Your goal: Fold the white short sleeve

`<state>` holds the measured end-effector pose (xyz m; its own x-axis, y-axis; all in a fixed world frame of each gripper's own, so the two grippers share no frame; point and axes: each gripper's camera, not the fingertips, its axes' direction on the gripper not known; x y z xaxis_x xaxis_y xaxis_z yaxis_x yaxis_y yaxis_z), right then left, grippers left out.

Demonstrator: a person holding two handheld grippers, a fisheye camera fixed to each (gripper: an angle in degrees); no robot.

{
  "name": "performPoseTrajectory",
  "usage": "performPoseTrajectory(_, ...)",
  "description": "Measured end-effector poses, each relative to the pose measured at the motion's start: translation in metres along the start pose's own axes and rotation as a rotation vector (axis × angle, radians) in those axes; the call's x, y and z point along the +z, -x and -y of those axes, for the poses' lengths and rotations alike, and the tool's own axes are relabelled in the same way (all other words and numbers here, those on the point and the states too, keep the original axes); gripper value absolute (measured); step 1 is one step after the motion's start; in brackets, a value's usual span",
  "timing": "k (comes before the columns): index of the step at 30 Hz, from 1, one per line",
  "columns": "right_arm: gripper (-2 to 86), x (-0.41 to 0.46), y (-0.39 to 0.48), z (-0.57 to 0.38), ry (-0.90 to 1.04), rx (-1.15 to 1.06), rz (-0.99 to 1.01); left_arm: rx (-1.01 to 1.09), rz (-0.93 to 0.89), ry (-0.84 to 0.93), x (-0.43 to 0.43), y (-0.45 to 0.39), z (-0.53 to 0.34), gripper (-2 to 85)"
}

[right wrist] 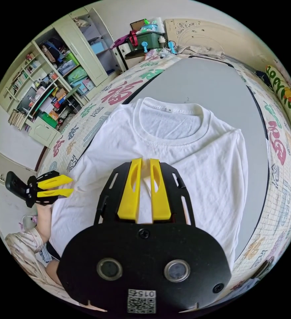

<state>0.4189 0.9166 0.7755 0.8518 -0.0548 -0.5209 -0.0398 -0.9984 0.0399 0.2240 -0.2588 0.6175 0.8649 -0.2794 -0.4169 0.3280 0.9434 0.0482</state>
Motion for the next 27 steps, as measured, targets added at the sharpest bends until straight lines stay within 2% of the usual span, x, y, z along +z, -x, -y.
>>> performPoseTrajectory(5,3.1,-0.005,0.021,-0.007,-0.017,-0.050,-0.069,-0.028,0.044,0.077,0.015,0.000,0.020,8.4)
performPoseTrajectory(13,2.4,-0.028,0.036,-0.017,-0.028,-0.088,-0.098,0.072,0.018,0.059,0.010,-0.016,0.037,8.9)
performPoseTrajectory(20,2.2,-0.055,0.043,-0.018,-0.030,-0.086,-0.101,0.122,0.110,0.060,0.011,-0.029,0.041,1.2)
performPoseTrajectory(24,1.8,-0.078,0.040,-0.013,-0.008,-0.074,-0.070,0.133,0.051,0.002,-0.013,-0.022,0.030,-0.3)
performPoseTrajectory(27,1.4,-0.095,0.033,-0.006,0.023,-0.060,-0.029,0.143,0.048,0.021,-0.011,-0.016,0.027,-0.6)
